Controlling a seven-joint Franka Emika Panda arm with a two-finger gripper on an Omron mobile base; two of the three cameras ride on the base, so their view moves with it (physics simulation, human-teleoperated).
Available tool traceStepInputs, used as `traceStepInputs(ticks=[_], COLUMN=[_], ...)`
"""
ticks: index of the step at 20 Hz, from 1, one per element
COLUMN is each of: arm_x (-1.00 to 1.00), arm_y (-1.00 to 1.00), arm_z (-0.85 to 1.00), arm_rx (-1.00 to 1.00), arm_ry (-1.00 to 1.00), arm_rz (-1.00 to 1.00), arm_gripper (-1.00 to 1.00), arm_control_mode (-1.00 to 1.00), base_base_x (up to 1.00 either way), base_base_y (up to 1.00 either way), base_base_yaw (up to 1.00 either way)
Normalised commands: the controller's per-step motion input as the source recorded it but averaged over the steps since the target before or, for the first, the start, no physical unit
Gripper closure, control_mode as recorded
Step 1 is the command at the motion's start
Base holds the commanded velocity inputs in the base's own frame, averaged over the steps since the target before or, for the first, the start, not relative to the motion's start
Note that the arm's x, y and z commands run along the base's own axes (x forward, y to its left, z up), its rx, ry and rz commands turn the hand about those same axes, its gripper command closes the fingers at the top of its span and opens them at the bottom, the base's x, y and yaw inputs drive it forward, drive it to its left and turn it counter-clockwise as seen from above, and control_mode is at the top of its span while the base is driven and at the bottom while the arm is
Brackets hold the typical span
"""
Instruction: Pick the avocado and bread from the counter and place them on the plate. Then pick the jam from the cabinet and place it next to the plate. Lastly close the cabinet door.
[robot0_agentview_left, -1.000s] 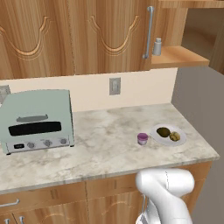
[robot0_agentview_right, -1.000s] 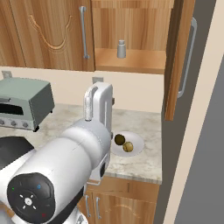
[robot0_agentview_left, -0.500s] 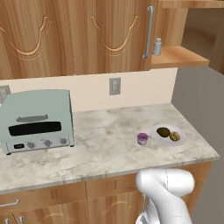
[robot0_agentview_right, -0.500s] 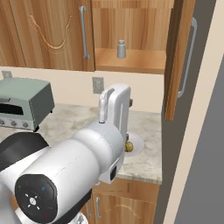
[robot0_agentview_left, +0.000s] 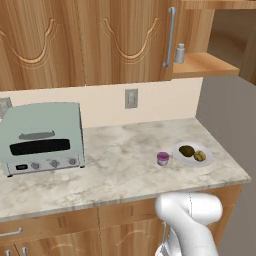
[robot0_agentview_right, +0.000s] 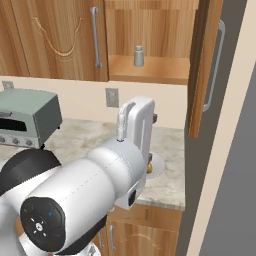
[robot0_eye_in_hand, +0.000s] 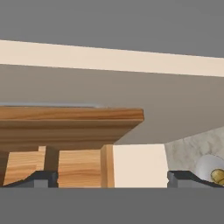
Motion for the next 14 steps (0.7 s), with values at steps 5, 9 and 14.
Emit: traceStepInputs(ticks=[5,9,14], arm_x=[0.02,0.17,0.31], arm_y=[-0.26,-0.13,-0.07], arm_z=[0.00,0.00,0.00], arm_rx=[0.00,0.00,0.00], arm_ry=[0.00,0.00,0.00], arm_rz=[0.00,0.00,0.00], arm_gripper=[-1.00,-1.00,-1.00], arm_control_mode=[-1.00,-1.00,-1.00], base_base_x=[0.00,0.00,0.00], base_base_y=[0.00,0.00,0.00], base_base_yaw=[0.00,0.00,0.00])
